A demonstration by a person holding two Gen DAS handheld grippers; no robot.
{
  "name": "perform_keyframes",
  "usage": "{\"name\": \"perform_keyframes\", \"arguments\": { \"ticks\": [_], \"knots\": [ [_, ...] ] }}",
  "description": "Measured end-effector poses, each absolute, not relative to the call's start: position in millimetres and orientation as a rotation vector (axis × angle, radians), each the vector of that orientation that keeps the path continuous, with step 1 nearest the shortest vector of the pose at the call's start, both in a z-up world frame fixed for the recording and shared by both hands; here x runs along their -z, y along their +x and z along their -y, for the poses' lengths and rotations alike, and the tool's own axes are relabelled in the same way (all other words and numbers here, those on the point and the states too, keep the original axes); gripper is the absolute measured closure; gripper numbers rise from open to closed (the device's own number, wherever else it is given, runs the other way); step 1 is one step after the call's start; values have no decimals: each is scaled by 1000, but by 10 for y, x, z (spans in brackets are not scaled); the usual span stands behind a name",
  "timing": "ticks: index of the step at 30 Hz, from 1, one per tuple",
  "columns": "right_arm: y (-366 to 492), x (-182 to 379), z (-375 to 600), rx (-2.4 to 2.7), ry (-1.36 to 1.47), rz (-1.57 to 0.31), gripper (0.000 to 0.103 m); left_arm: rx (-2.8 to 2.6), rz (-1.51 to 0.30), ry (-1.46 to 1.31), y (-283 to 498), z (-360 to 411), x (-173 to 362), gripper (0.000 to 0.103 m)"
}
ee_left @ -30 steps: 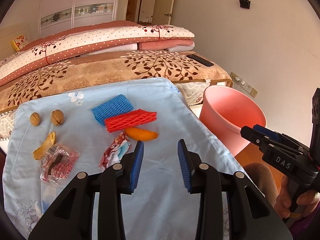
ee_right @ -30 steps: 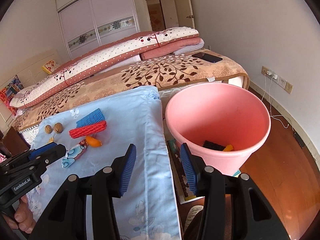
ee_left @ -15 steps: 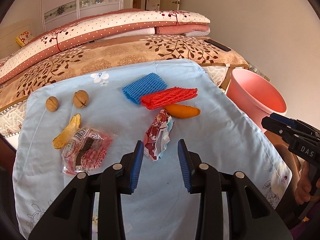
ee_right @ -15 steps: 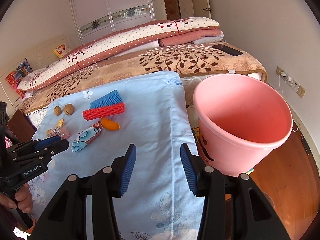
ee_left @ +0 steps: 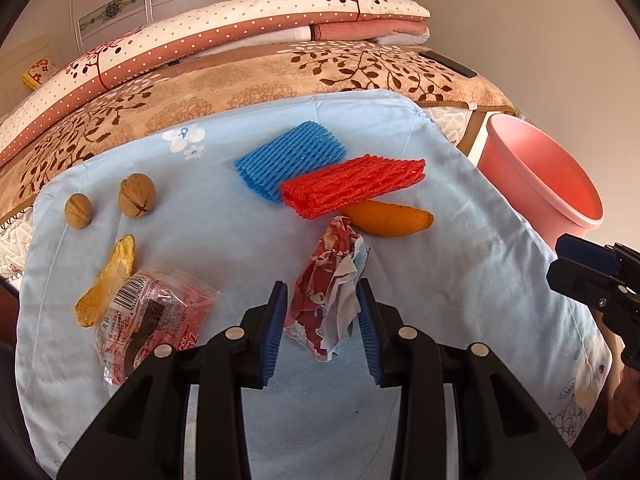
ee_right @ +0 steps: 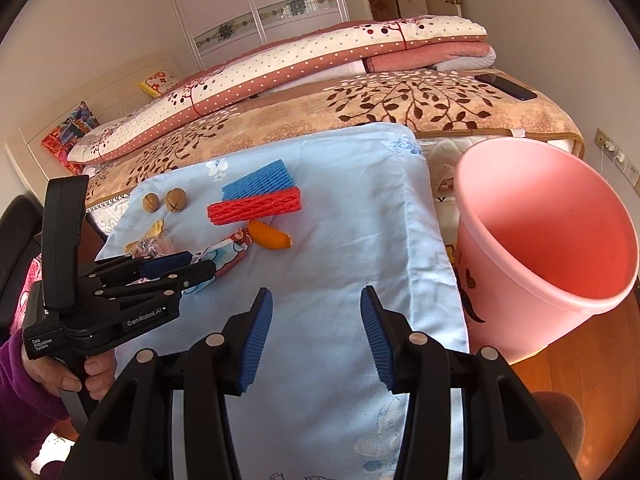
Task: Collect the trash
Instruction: 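Grasp the red-white candy wrapper with the left tool while the right tool grasps the orange peel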
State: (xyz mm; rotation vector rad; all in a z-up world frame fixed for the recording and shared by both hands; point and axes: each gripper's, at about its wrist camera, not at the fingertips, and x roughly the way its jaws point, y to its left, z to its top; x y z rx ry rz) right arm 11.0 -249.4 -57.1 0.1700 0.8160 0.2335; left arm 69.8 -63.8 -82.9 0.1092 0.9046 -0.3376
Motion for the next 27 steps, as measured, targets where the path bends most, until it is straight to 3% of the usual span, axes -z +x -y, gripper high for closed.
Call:
{"name": "perform_keyframes", "arguments": {
  "ticks": [5, 8, 11, 27],
  "knots": [
    [310, 629, 2334, -290, 153, -858, 58, 356, -911, 94, 709, 608, 849, 69],
    [445, 652, 2240, -313, 131, -870, 57, 370, -899, 69, 692, 566, 820, 86],
    [573, 674, 2143, -336, 107, -881, 56, 383, -898, 31, 661, 496, 787, 93],
    [1000, 954, 1633, -369, 0, -961, 58, 359, -885, -111, 436, 118, 664, 96]
  ]
}}
